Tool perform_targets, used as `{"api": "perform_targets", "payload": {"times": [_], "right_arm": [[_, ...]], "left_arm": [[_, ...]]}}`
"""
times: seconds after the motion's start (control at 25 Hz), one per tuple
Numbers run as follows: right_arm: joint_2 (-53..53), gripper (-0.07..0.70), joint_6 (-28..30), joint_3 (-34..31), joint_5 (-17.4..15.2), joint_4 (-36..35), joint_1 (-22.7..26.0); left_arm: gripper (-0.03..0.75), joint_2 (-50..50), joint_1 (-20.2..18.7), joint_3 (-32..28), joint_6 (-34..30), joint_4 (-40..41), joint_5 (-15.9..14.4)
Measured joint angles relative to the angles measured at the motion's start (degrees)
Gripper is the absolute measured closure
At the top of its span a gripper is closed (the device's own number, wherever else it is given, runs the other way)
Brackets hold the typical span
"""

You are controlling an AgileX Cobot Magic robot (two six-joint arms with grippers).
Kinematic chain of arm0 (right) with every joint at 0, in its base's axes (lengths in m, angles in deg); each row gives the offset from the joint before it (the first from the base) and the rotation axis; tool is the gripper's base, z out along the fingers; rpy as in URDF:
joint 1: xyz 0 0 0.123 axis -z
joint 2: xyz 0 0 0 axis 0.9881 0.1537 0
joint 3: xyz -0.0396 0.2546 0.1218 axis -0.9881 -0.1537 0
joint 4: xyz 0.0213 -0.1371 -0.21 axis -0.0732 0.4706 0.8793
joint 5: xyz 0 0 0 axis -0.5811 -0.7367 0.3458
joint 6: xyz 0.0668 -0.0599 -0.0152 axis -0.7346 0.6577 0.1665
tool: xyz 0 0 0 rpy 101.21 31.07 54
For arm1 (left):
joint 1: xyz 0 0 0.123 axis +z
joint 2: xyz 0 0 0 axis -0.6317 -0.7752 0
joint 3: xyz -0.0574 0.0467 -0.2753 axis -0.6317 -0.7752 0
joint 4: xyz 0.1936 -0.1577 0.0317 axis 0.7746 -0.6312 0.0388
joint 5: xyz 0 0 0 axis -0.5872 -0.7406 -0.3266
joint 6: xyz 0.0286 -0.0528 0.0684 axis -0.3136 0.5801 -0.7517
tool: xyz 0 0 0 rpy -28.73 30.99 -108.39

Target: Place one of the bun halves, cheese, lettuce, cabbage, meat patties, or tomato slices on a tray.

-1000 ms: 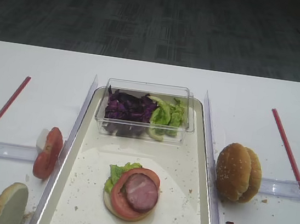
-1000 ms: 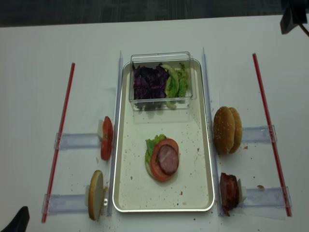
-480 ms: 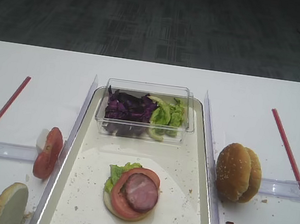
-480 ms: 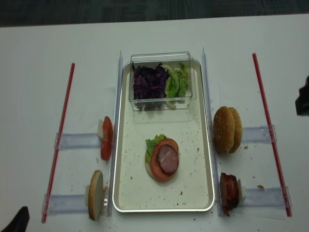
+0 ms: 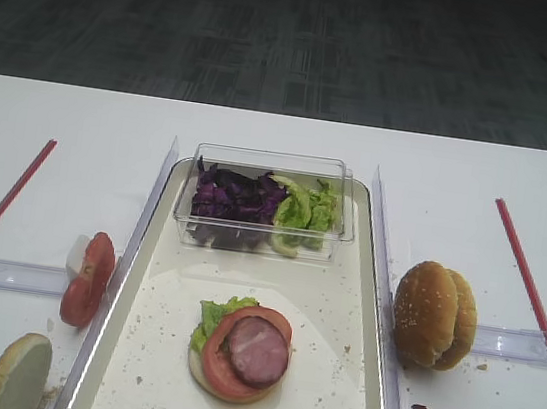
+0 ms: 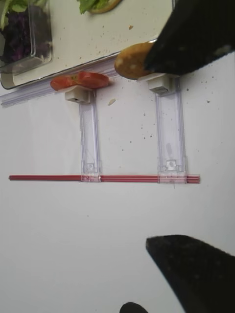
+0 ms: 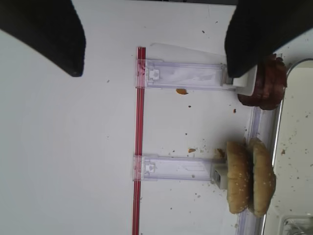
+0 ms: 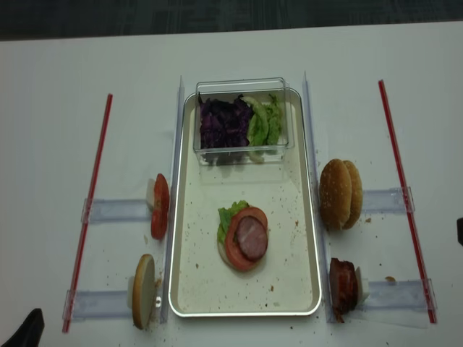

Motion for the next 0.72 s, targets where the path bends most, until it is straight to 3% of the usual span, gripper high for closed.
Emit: {"api": "perform_targets", "payload": {"times": [0.4, 0.72], "right_arm": [[-17.82, 0.029, -0.49, -8.81, -0.38, 0.0, 0.0], [-30.16, 0.029, -0.71, -9.9, -0.04, 0.44, 0.0]], "left_arm": [[0.104, 0.0, 0.0, 0.0, 0.0, 0.0, 0.0], [0.103, 0.0, 0.0, 0.0, 0.0, 0.0, 0.0]]}}
